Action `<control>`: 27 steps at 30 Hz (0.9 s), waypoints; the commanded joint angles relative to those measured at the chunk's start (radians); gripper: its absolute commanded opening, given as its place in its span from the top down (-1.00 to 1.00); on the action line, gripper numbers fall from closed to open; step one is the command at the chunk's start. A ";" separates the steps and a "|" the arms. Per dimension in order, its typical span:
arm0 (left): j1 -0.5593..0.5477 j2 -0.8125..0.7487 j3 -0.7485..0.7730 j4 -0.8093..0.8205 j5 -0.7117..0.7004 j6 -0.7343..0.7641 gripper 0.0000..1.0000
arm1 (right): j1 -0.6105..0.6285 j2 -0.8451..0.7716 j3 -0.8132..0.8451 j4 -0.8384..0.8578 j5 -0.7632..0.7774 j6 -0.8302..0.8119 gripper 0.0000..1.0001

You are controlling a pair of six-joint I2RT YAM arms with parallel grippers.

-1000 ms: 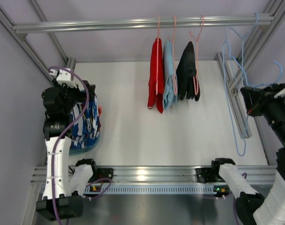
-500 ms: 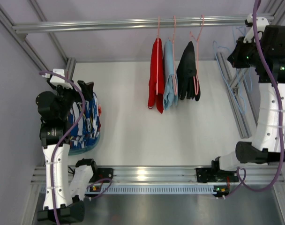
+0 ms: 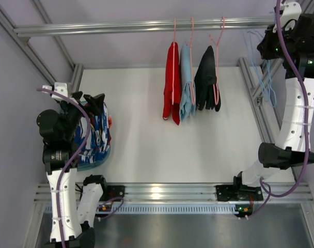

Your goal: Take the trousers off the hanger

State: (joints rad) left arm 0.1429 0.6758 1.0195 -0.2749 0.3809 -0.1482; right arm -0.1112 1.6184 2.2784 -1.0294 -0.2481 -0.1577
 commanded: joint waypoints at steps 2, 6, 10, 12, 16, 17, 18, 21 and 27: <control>0.000 -0.004 0.054 -0.027 0.010 0.013 -0.96 | -0.034 0.009 0.018 0.163 -0.037 -0.016 1.00; 0.000 0.005 0.091 -0.044 -0.014 0.044 -0.96 | -0.062 0.061 0.045 0.190 -0.078 0.012 1.00; 0.000 -0.013 0.113 -0.078 -0.028 0.067 -0.96 | -0.077 0.132 0.085 0.186 -0.109 0.029 1.00; 0.000 -0.027 0.105 -0.084 -0.040 0.073 -0.96 | -0.084 0.143 0.079 0.192 -0.118 0.044 1.00; 0.000 -0.054 0.091 -0.113 -0.069 0.065 -0.96 | -0.096 0.182 0.079 0.195 -0.140 0.066 1.00; 0.000 -0.058 0.087 -0.121 -0.071 0.065 -0.96 | -0.096 0.189 0.081 0.196 -0.143 0.072 1.00; 0.000 -0.062 0.088 -0.127 -0.073 0.067 -0.96 | -0.097 0.195 0.081 0.196 -0.145 0.073 1.00; 0.000 -0.078 0.090 -0.138 -0.085 0.076 -0.96 | -0.100 0.210 0.079 0.196 -0.143 0.089 0.98; 0.000 -0.071 0.099 -0.149 -0.074 0.093 -0.96 | -0.104 0.138 -0.048 0.225 -0.184 0.084 0.19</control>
State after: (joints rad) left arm 0.1429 0.6029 1.0962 -0.4274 0.3054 -0.0692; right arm -0.2016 1.8023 2.2848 -0.8806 -0.3985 -0.0792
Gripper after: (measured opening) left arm 0.982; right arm 0.367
